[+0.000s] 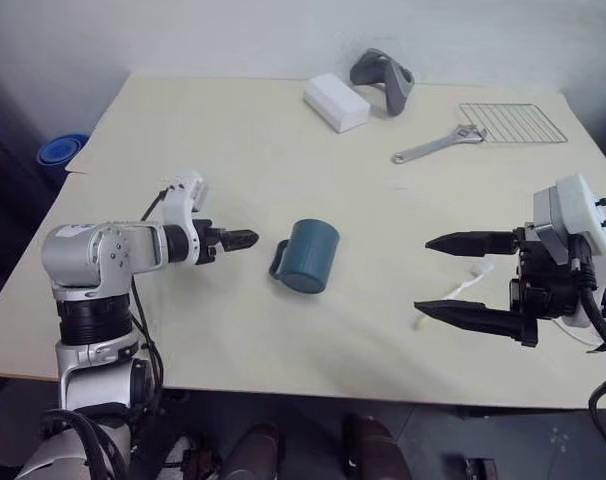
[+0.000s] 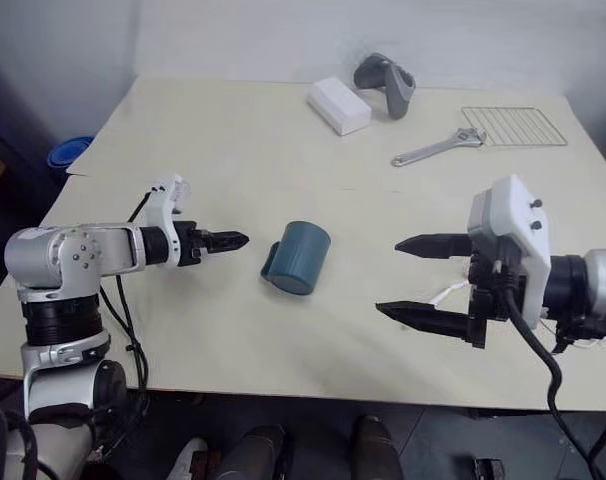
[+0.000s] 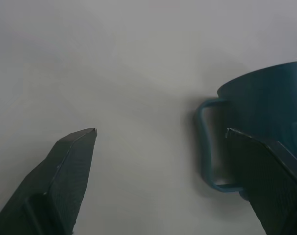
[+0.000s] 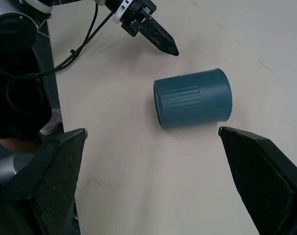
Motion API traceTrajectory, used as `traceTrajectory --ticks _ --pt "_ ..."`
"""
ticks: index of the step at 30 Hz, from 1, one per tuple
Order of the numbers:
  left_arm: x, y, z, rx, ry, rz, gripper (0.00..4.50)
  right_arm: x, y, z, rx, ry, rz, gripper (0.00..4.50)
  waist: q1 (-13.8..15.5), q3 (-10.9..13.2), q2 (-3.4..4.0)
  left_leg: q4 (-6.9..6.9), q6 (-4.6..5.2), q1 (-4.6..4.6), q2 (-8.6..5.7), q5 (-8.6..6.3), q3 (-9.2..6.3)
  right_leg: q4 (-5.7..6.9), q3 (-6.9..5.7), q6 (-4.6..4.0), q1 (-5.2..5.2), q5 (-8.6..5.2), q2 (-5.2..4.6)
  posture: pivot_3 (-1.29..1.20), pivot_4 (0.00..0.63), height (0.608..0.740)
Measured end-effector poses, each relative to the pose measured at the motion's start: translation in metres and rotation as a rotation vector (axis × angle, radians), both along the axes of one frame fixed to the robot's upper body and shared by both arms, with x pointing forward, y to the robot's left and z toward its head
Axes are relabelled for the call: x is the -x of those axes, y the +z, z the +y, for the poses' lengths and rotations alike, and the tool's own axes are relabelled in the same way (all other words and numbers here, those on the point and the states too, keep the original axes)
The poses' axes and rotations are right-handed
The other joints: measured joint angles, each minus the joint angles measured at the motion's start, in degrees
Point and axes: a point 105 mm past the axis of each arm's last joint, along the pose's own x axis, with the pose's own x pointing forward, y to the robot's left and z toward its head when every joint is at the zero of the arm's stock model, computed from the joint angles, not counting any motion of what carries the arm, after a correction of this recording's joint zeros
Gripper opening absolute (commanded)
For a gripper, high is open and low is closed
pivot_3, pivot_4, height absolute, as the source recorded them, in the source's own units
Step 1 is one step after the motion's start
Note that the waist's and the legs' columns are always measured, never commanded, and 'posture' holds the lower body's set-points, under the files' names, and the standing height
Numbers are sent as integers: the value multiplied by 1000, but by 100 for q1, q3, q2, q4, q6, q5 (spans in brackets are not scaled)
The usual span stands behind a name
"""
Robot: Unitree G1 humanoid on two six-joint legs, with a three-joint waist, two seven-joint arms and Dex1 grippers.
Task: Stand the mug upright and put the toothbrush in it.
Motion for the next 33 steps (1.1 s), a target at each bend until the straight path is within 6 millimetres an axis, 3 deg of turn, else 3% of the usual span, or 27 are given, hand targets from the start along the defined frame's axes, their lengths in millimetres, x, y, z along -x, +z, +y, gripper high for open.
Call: traceTrajectory --ticks 4,10,16,20,26,33 --pt "-1 -15 -5 -47 -19 61 4500 0 0 2 -1 17 -3 4482 -74 0 0 7 -7 8 -1 4 0 7 2 0 5 0 -2 0 150 740" --pt "-13 -13 -23 -54 -88 85 4500 -1 6 5 -25 17 -31 4482 -74 -1 1 8 -9 8 -5 5 -2 9 3 0 6 0 -6 0 150 740" --pt "-25 -14 -37 -81 -148 89 4500 2 -1 8 -28 7 -5 4482 -51 -2 3 9 -7 10 -9 6 -2 8 3 0 8 0 -8 0 150 740" --pt "-30 -17 -40 -114 -162 103 3674 4 -3 10 -34 -2 0 4500 -30 -7 11 10 -5 15 -13 7 -2 8 5 0 12 0 -11 0 150 740" --pt "-30 -21 -47 -130 -208 132 1888 5 -2 12 -65 -24 -1 4500 39 -8 14 9 -3 13 -14 7 -2 9 6 0 12 0 -12 0 150 740" --pt "-24 -23 -58 -132 -270 152 1888 6 -5 15 -74 -43 -4 4500 57 -8 13 9 -2 13 -14 7 -2 7 6 1 13 0 -11 0 150 740"
